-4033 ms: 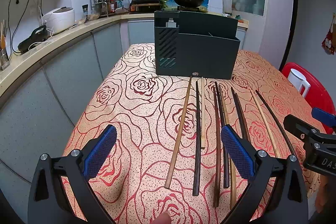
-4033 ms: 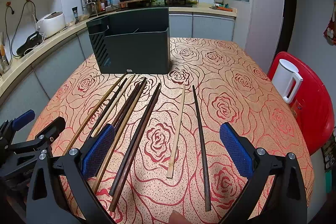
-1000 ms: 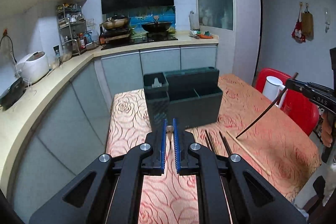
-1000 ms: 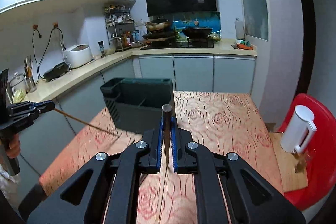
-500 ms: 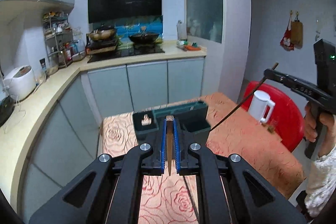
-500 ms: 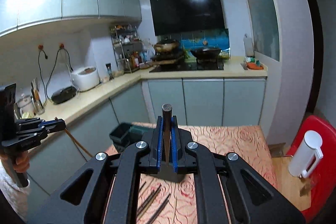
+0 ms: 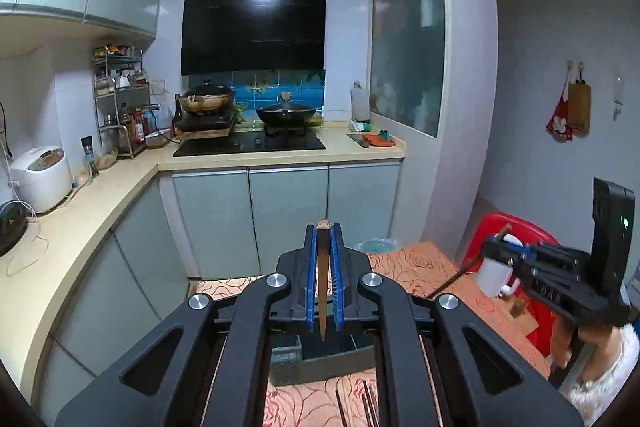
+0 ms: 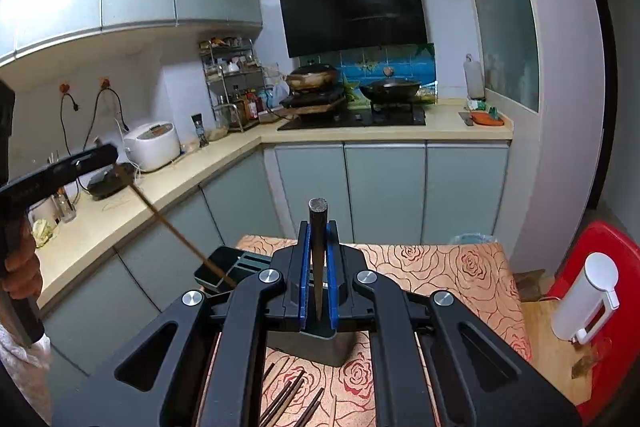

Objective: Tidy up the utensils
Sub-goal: 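Lift both held chopsticks and carry them over the grey utensil holder, then open both tools to drop the chopsticks into the holder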

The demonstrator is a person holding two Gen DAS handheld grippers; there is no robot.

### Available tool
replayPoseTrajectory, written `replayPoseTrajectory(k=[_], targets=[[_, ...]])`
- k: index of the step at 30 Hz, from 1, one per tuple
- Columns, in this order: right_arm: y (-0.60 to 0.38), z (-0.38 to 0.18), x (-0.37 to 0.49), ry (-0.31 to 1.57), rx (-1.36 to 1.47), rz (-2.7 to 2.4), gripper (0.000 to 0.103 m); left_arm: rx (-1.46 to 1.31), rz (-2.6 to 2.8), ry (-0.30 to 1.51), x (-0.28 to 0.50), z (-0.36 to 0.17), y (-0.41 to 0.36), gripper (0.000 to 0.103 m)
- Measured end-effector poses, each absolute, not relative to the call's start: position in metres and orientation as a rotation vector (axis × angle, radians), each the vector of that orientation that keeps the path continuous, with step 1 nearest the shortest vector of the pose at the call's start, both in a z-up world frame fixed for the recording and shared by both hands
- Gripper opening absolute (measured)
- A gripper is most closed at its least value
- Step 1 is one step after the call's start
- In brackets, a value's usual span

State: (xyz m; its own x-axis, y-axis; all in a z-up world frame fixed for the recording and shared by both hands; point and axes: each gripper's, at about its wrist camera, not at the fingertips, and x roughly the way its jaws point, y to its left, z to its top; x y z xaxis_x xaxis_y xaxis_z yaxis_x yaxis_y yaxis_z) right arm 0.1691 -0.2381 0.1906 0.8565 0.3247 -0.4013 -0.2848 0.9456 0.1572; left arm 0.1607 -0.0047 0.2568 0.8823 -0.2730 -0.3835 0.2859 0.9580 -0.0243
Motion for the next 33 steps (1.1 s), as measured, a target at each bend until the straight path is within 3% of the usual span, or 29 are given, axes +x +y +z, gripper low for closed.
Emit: replayPoseTrajectory(k=[14,21,22,26,29,33], targets=[[-0.211,0.136,0.209,0.587,0.018,0.302,0.008,0.087,-0.25,0.538,0.208,0.168,-0.019,0.007],[-0.214,0.129,0.211,0.575,0.043,0.297,0.011,0.077,-0.227,0.556,0.212,0.156,-0.014,0.007],[-0.215,0.129,0.211,0.575,0.044,0.294,0.011,0.074,-0.229,0.559,0.212,0.155,-0.013,0.011],[-0.218,0.126,0.212,0.571,0.052,0.277,0.036,0.075,-0.213,0.541,0.21,0.155,-0.011,0.038],[-0.22,0.126,0.21,0.563,0.054,0.275,0.041,0.073,-0.213,0.534,0.207,0.157,-0.008,0.042],[-0.226,0.129,0.204,0.529,0.066,0.251,0.061,0.065,-0.214,0.529,0.204,0.159,-0.003,0.055]])
